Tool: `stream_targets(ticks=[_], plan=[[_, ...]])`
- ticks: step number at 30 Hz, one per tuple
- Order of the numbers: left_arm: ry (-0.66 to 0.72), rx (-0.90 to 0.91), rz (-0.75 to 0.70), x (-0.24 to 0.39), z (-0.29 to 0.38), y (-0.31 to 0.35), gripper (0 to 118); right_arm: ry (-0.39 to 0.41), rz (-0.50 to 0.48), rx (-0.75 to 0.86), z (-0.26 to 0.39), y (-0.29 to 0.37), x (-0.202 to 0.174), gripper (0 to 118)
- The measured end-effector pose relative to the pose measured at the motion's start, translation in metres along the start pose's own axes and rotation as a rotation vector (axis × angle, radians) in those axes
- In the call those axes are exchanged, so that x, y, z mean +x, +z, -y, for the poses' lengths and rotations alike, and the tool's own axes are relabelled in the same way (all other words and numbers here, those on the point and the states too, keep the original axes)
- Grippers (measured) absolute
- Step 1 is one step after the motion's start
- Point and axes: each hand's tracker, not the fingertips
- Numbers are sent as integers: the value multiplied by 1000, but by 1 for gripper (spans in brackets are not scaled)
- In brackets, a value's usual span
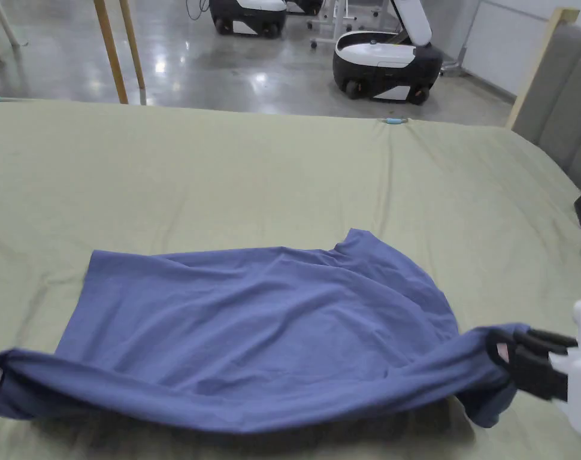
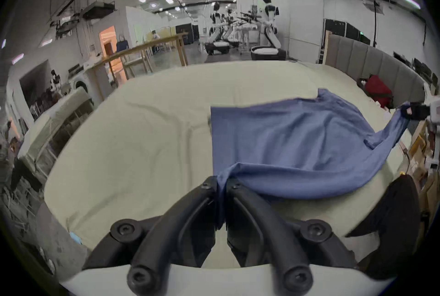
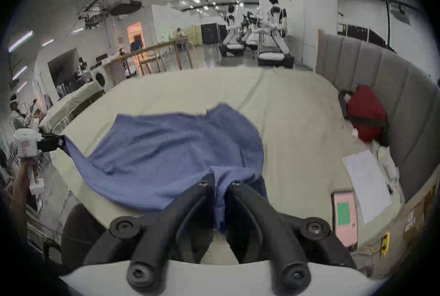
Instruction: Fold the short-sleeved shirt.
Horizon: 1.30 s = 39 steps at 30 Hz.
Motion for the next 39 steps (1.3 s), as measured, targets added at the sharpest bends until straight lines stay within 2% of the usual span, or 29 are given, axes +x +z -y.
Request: stream_targets(ticks=[4, 10, 13, 14, 15, 16, 18, 19, 20, 22, 25, 27, 28, 29, 30, 31, 32, 33, 35, 37, 39], plan=[[-5, -3, -9, -5, -48, -51, 5, 27, 49, 16, -44, -45, -2, 10], [16, -245, -74, -13, -63, -167, 5, -5, 142, -94, -61, -145, 12, 10], [71, -297, -30, -11, -52, -187, 5, -71, 117, -138, -50, -173, 23, 10], [66, -286, -27, -9, -49, -187, 6, -82, 117, -140, -48, -175, 24, 13], [68, -274, -26, -8, -48, -184, 17, -97, 110, -133, -45, -176, 26, 33], [74, -254, -25, -7, -47, -178, 34, -109, 96, -115, -42, -171, 26, 45], [69, -198, -40, -1, -49, -150, 61, -112, 83, -136, -42, -159, 19, 73], [45, -164, -50, 4, -48, -136, 99, -95, 81, -127, -39, -147, 11, 106], [30, -87, -40, 11, -44, -113, 112, -54, 76, -37, -37, -127, -4, 114], [53, -22, -20, 22, -38, -78, 111, -26, 55, 27, -30, -97, -30, 113], [62, 0, 14, 37, -8, -42, 111, -37, -31, 63, -5, -60, -72, 114], [58, 5, 9, 50, 22, -21, 111, -33, -22, 60, 17, -44, -95, 113], [55, 8, 6, 54, 37, -12, 109, -30, -28, 61, 26, -39, -105, 108], [50, 12, 14, 52, 51, -10, 94, -33, -39, 64, 37, -33, -112, 80], [54, 6, 16, 52, 63, -5, 63, -42, -36, 68, 45, -28, -119, 39], [63, -10, 9, 51, 72, -3, 13, -40, -18, 66, 50, -27, -123, 1], [85, -51, -6, 42, 82, -10, 0, -27, 4, 69, 56, -26, -127, 1], [81, -29, -3, 34, 88, -13, 0, -22, -9, 73, 57, -23, -128, 1], [138, -102, 27, 24, 88, -19, 0, -49, -50, 48, 55, -20, -127, 1], [141, -97, -12, 14, 87, -24, 0, -43, -38, 69, 51, -15, -126, 1], [201, -105, -4, 1, 79, -33, 0, -36, -28, 67, 47, -13, -122, 1]])
